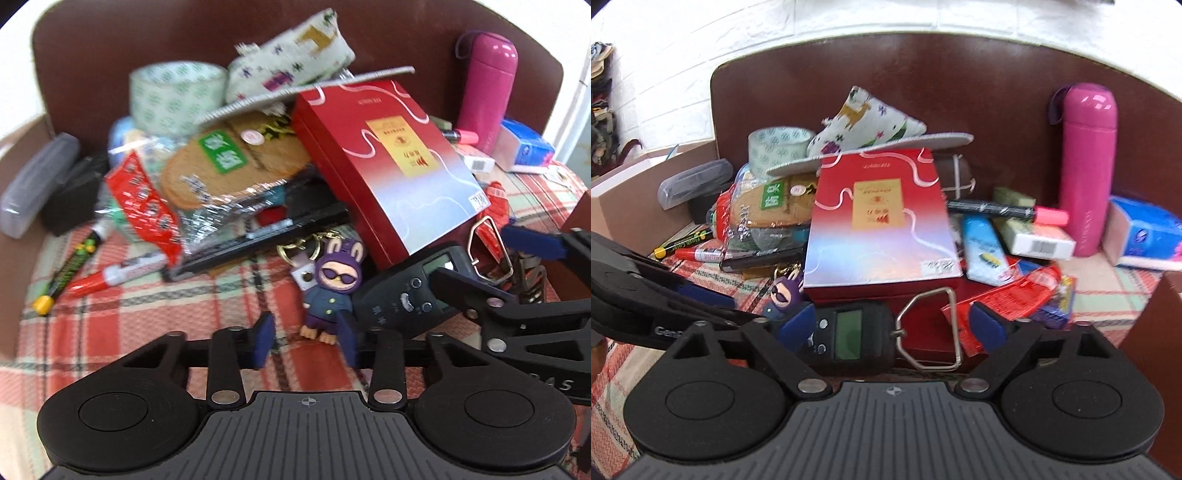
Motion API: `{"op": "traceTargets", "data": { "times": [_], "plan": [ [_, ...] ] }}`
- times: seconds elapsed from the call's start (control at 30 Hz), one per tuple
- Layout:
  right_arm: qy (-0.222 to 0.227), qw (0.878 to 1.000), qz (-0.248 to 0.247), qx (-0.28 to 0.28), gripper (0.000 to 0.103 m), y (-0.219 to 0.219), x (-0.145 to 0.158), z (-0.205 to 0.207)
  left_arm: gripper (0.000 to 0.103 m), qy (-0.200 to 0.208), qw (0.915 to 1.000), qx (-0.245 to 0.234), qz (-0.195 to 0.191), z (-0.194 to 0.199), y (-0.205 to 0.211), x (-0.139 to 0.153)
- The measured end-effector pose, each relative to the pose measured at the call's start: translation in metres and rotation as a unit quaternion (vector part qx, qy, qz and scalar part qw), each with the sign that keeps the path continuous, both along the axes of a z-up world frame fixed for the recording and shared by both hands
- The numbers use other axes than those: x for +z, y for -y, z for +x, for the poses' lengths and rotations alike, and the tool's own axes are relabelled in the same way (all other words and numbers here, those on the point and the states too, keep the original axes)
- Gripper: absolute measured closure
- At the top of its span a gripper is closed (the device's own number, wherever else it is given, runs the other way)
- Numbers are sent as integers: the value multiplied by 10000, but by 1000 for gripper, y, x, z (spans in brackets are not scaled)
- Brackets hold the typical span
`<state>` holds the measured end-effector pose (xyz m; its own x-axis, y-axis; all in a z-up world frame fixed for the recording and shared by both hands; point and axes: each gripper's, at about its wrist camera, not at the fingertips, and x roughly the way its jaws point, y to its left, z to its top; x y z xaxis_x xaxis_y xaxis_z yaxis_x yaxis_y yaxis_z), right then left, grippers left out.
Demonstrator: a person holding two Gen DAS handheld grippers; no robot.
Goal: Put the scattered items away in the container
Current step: 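Move both grippers forward into the cluttered pile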
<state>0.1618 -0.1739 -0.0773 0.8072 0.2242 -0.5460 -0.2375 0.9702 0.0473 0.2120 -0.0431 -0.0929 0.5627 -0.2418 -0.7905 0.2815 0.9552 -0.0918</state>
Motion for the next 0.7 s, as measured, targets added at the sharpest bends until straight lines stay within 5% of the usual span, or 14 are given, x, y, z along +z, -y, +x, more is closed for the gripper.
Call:
{"op": "traceTargets", "data": {
  "times": [0.03,0.1,0.23,0.3,0.63,0.7],
  "plan": [
    [-44,10000,62,10,18,1,-2,2,65,-40,10000,-45,-62,2,-1,-2],
    [-111,9999,102,-18,24,2,-6,4,58,-123,9997,-113,-181,7,-1,-6],
    [-127,9998,172,-23,29,4,-7,4,61,-153,9992,-200,-295,11,-2,-12],
    [-135,9998,144,-52,34,4,-4,2,79,-93,9994,-237,-234,8,-1,-14],
    [-436,9969,600,272,54,15,7,-38,96,-36,9983,-540,-197,-42,1,-18],
    [-546,9947,706,508,72,9,5,-54,96,-52,9982,-552,-218,-56,-1,-17]
  ]
}}
